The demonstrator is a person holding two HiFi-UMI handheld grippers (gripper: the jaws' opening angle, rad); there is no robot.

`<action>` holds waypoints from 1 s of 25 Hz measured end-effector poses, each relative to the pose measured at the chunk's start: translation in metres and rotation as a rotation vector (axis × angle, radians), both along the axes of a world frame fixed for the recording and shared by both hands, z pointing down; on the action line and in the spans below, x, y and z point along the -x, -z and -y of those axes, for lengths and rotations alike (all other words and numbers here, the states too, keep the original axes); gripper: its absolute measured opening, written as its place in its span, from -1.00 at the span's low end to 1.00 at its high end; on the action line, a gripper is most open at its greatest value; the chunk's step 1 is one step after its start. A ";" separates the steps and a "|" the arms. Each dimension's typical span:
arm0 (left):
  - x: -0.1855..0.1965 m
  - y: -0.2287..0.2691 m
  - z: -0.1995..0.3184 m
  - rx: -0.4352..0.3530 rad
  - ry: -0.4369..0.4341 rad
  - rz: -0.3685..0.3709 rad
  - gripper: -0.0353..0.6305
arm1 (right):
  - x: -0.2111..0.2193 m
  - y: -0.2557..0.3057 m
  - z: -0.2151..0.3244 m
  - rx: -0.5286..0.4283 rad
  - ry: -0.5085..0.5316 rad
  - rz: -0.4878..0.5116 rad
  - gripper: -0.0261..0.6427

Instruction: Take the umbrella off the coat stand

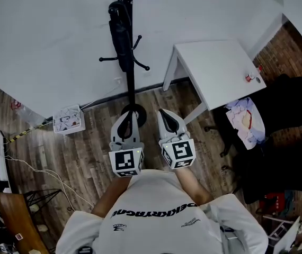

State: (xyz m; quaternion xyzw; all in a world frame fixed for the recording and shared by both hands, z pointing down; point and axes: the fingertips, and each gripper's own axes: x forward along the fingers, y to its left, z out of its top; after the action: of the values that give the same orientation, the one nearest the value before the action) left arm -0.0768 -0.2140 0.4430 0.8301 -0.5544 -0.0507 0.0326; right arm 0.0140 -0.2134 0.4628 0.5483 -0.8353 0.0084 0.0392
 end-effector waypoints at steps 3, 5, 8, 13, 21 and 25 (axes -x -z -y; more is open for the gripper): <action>-0.004 -0.002 0.017 0.003 -0.014 -0.001 -0.90 | -0.004 -0.003 0.015 0.006 -0.015 -0.003 -0.93; -0.006 -0.004 0.025 0.007 -0.017 -0.002 -0.90 | -0.007 -0.006 0.022 0.011 -0.019 -0.005 -0.93; -0.009 -0.008 0.031 0.012 -0.013 -0.002 -0.90 | -0.010 -0.010 0.027 0.019 -0.015 -0.008 -0.93; -0.011 -0.004 0.039 0.013 0.027 -0.002 -0.90 | -0.018 -0.009 0.035 0.023 0.009 -0.004 -0.93; -0.018 0.017 0.048 -0.001 0.080 0.004 -0.90 | -0.026 0.012 0.047 -0.005 0.064 0.021 -0.93; -0.016 0.027 0.058 -0.007 0.099 -0.022 -0.90 | -0.024 0.016 0.049 -0.013 0.087 0.025 -0.93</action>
State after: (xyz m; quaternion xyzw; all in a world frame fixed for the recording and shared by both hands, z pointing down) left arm -0.0613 -0.2725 0.4160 0.8010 -0.5944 -0.0633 0.0330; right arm 0.0380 -0.2628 0.4465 0.5118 -0.8587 0.0080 0.0255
